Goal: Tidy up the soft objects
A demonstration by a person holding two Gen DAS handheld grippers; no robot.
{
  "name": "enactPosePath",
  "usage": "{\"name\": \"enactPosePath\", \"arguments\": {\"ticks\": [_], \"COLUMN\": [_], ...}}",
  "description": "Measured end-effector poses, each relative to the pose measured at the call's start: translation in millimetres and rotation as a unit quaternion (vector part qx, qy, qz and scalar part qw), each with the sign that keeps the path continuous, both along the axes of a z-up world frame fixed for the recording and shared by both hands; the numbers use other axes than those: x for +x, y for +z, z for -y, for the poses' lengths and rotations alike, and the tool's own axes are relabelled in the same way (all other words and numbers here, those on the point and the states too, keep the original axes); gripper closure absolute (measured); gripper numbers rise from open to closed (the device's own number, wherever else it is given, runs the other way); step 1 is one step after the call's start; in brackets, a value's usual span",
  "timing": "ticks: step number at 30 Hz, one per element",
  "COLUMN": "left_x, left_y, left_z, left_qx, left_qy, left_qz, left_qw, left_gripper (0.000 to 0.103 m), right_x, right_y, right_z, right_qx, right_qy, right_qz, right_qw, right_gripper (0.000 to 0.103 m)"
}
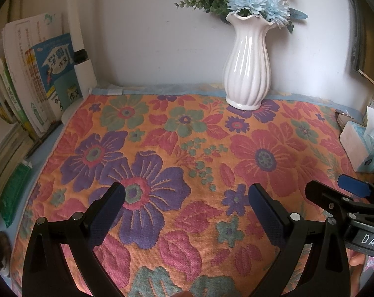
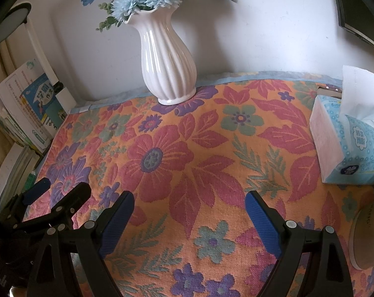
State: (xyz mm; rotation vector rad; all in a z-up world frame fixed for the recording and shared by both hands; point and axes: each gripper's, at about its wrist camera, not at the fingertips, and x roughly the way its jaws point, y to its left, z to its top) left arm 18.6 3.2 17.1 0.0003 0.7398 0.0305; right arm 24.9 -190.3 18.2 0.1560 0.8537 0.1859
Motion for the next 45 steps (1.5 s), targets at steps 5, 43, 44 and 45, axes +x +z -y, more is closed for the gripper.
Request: {"name": "enactPosePath", "arguments": {"ticks": [5, 43, 44, 45], "left_x": [0.0, -3.4, -3.4, -3.4], "left_y": [0.0, 2.0, 2.0, 2.0], "left_z": [0.0, 0.0, -0.1, -0.2], "left_qx": [0.000, -0.003, -0.003, -0.004], "left_qy": [0.000, 0.007, 0.007, 0.007], "left_qz": [0.000, 0.007, 0.007, 0.007], "left_qw": [1.0000, 0.9999, 0.9999, 0.9999], "left_gripper": [0.003, 0.003, 0.003, 0.003], "right_x": [-0.2, -0.5, -0.4, -0.7], "right_y": [-0.9, -1.9, -1.9, -1.6], "right_z": [0.3, 1.2, 1.2, 1.0], "right_qx": [0.000, 0.007, 0.007, 0.007], "right_qy": [0.000, 0.000, -0.001, 0.000], "right_qz": [-0.001, -0.007, -0.007, -0.007], "right_qw": [1.000, 1.000, 1.000, 1.000], "right_gripper": [0.013, 0.013, 0.013, 0.013]}}
